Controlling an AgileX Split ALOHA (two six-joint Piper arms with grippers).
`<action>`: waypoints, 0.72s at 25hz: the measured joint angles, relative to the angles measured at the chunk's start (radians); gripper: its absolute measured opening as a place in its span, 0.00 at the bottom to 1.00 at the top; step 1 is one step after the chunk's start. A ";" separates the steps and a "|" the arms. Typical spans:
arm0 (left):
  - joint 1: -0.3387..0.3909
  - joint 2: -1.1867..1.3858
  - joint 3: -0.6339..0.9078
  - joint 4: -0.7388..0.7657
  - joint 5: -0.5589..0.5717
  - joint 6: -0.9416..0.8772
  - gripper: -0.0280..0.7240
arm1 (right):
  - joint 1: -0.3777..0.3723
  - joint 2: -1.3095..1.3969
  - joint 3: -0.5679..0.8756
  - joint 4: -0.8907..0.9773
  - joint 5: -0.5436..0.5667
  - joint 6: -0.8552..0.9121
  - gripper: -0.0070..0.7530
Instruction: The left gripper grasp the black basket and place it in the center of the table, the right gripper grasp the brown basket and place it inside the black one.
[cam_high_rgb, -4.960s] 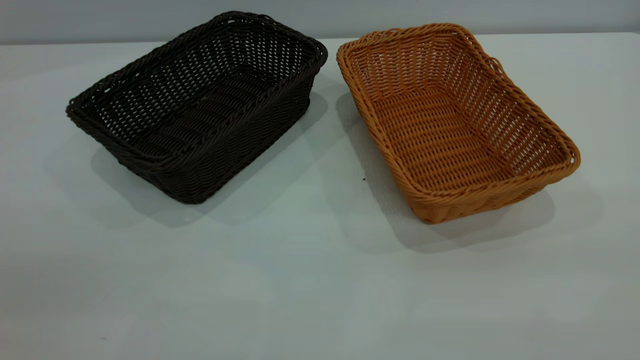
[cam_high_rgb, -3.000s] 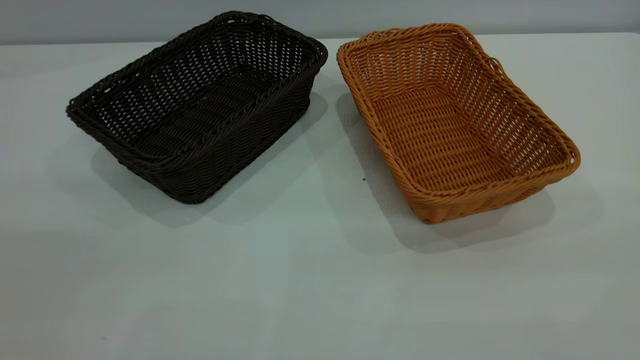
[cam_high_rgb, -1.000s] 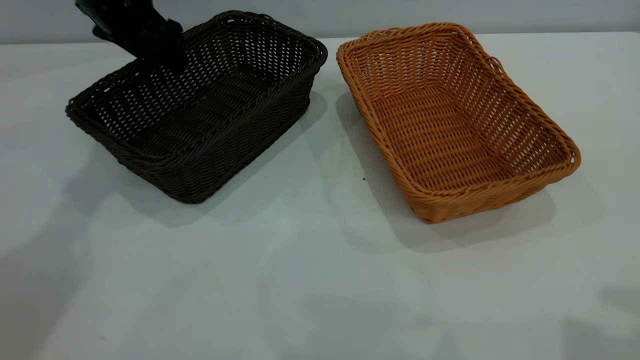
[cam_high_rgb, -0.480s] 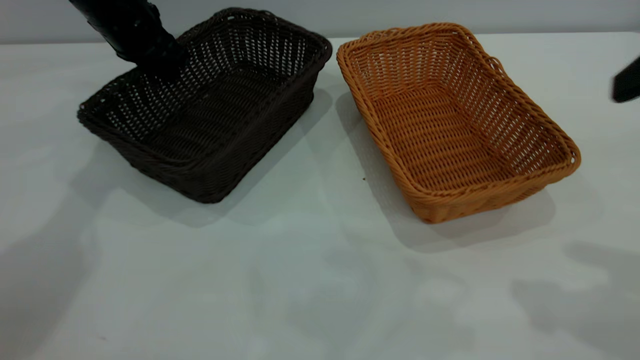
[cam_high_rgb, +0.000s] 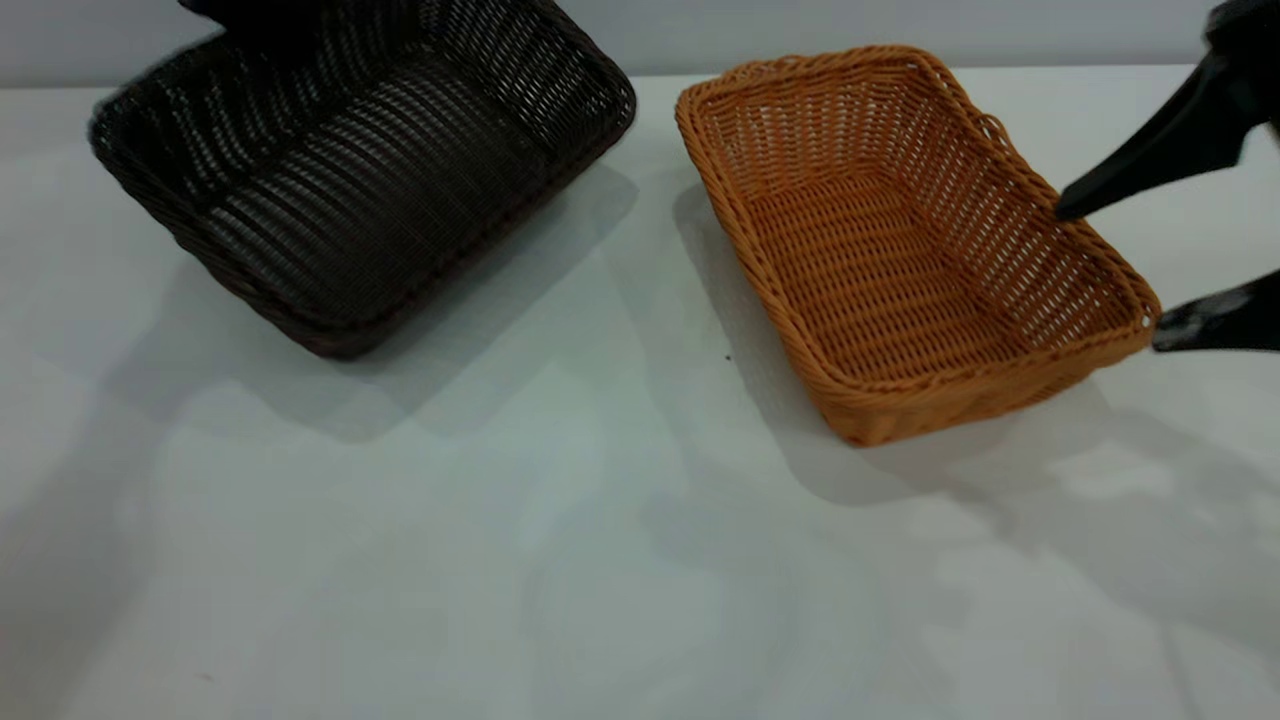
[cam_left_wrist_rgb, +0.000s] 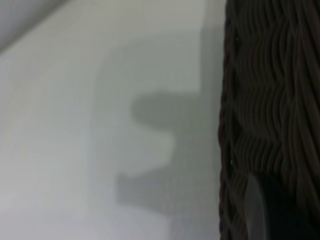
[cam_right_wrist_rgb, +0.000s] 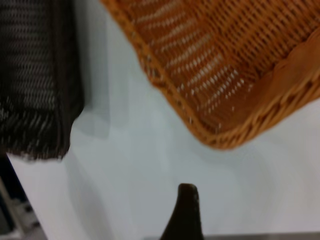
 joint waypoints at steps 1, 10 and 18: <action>0.004 -0.004 0.000 0.000 0.001 0.001 0.14 | 0.007 0.035 -0.003 0.037 -0.006 -0.021 0.79; 0.031 -0.007 0.000 0.001 0.015 0.001 0.14 | 0.127 0.310 -0.103 0.253 -0.097 -0.073 0.79; 0.034 -0.007 0.000 -0.001 0.015 0.001 0.14 | 0.132 0.413 -0.173 0.320 -0.188 -0.072 0.65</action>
